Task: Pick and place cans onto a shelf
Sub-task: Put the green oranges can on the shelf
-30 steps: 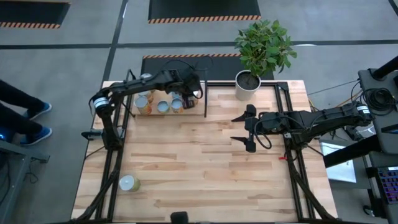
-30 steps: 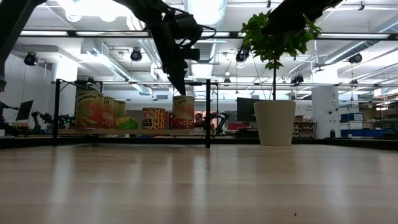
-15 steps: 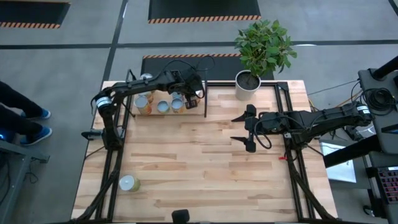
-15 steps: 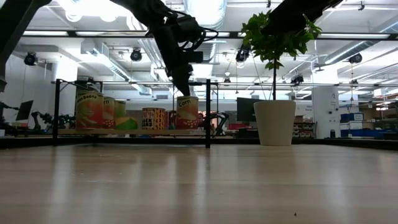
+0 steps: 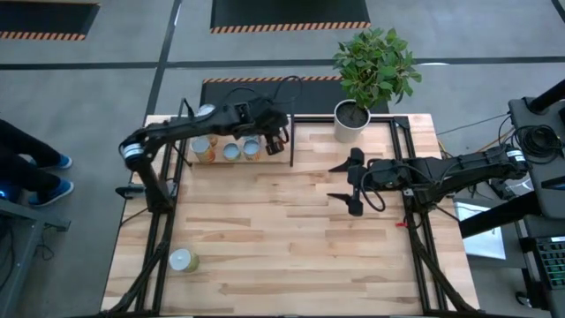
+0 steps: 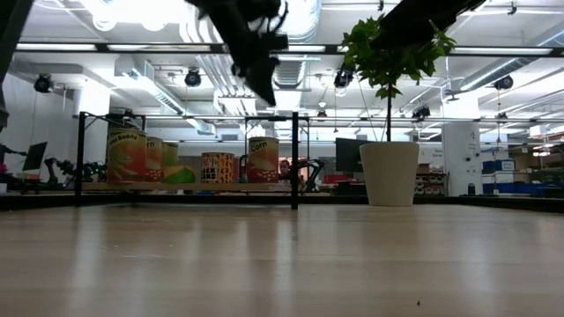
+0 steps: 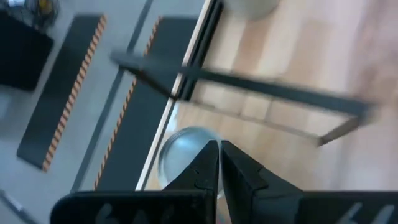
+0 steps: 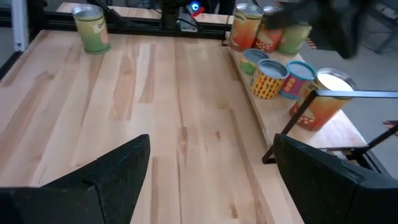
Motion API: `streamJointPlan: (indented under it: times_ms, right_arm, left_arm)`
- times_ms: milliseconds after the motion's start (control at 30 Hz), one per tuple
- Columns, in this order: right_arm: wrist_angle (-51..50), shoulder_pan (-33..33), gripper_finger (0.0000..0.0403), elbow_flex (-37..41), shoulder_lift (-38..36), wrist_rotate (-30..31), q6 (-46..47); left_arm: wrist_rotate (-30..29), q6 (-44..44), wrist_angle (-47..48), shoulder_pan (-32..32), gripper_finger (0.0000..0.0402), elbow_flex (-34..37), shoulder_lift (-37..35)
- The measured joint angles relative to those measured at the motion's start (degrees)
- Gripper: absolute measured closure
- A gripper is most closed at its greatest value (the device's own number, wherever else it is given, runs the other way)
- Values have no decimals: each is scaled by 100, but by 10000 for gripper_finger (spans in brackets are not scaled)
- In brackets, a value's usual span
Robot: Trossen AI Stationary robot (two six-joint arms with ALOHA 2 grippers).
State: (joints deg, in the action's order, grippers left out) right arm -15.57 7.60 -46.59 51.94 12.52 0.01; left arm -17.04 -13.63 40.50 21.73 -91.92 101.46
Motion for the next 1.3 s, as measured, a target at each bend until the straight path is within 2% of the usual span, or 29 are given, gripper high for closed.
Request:
streamJointPlan:
  times_ms: [267,533,700,833,933,1133,1233,1300]
  right_arm:
    - [2,0,76,0,103,238,103]
    - [-2,0,76,0,148,256,246]
    - [-3,0,76,0,187,257,346]
    - [0,0,76,0,188,257,407]
    - [-2,0,76,0,188,257,404]
    - [33,0,76,0,188,261,258]
    - [185,0,76,0,188,262,43]
    - [304,0,76,0,186,264,-101]
  left_arm:
    - [-66,-30,-105,-1102,402,430,-957]
    - [-105,241,-297,-1621,402,1327,-1992]
    - [-105,821,-786,-1715,402,2274,-2705]
    - [-40,1815,-597,-1807,402,2699,-3039]
    - [479,2826,74,-1844,402,2680,-3154]
    - [2460,4289,2156,-1855,402,2129,-2971]
    - [2992,5194,3187,-2025,402,1931,-2812]
    - [3240,5717,3724,-2381,402,1900,-2794]
